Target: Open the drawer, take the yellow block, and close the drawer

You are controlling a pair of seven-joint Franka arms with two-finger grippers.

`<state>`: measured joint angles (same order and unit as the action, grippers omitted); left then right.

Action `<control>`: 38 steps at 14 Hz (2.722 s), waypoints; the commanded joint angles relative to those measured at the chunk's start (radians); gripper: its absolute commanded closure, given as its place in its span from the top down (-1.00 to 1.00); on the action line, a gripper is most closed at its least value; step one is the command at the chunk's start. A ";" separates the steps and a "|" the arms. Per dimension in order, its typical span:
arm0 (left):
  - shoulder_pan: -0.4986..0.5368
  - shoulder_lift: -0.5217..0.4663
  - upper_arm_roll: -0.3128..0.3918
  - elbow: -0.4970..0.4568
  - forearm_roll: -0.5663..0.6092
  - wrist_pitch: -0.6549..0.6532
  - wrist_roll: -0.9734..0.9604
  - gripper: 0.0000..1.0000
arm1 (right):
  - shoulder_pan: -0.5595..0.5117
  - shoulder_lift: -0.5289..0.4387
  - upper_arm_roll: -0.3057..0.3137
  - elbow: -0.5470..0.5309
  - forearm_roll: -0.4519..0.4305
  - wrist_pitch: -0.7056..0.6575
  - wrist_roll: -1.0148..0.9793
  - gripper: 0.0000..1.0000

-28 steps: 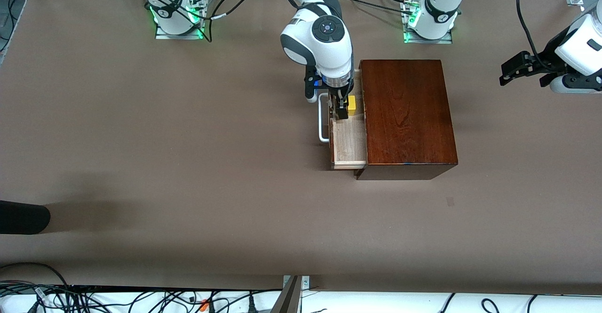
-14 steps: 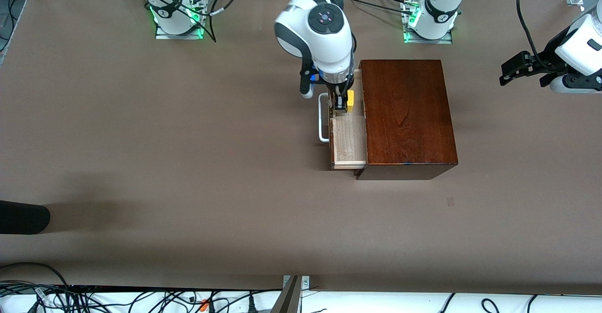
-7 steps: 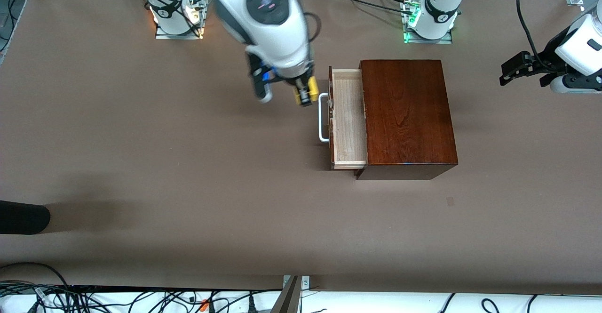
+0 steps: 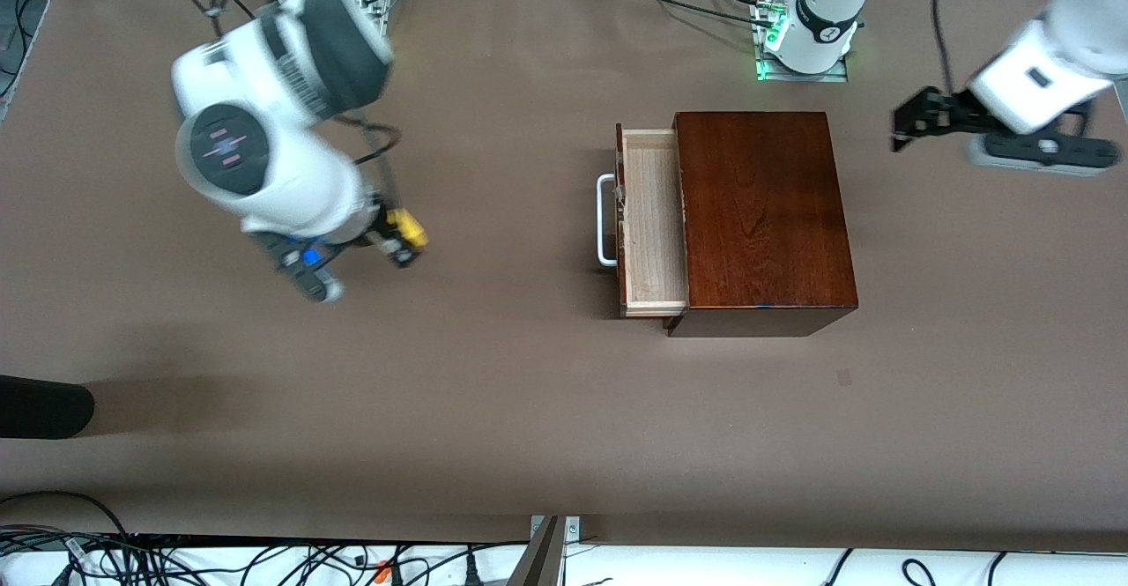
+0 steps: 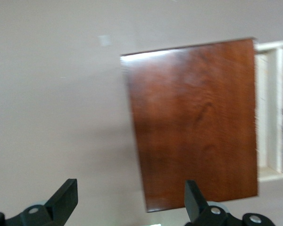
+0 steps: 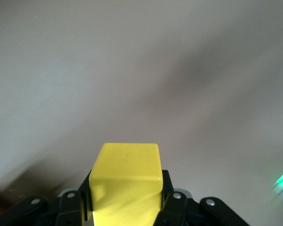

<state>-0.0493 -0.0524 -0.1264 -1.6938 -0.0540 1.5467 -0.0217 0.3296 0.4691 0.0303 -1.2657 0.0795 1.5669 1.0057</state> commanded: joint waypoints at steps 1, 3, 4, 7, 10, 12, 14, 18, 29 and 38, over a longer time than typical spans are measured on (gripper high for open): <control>-0.006 0.074 -0.103 0.051 -0.043 -0.022 0.023 1.00 | 0.000 -0.067 -0.163 -0.142 0.071 0.028 -0.380 -1.00; -0.006 0.136 -0.203 0.088 -0.061 -0.019 0.026 1.00 | 0.000 -0.067 -0.280 -0.203 0.095 0.093 -0.616 -1.00; -0.006 0.176 -0.247 0.121 -0.060 -0.017 0.028 1.00 | 0.000 -0.067 -0.318 -0.246 0.095 0.135 -0.703 -1.00; -0.006 0.276 -0.352 0.163 -0.061 0.051 0.170 1.00 | -0.010 -0.061 -0.407 -0.372 0.097 0.278 -0.904 -1.00; -0.038 0.345 -0.386 0.163 -0.053 0.150 0.342 1.00 | -0.078 -0.012 -0.411 -0.455 0.129 0.427 -1.030 -1.00; -0.104 0.388 -0.389 0.161 -0.049 0.194 0.358 1.00 | -0.121 0.055 -0.409 -0.457 0.167 0.476 -1.113 -1.00; -0.176 0.443 -0.388 0.158 -0.029 0.292 0.408 1.00 | -0.159 0.107 -0.408 -0.455 0.224 0.528 -1.206 -1.00; -0.274 0.549 -0.389 0.157 0.113 0.433 0.506 1.00 | -0.170 0.178 -0.408 -0.452 0.238 0.619 -1.242 -1.00; -0.313 0.718 -0.386 0.148 0.325 0.549 0.655 1.00 | -0.192 0.207 -0.405 -0.448 0.236 0.664 -1.377 -1.00; -0.288 0.709 -0.378 0.146 0.388 0.412 0.652 1.00 | -0.204 0.243 -0.405 -0.417 0.240 0.673 -1.405 -0.98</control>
<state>-0.3521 0.6572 -0.5104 -1.5653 0.3004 2.0264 0.6189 0.1449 0.7021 -0.3827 -1.7056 0.2964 2.2397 -0.3716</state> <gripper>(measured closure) 0.000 0.445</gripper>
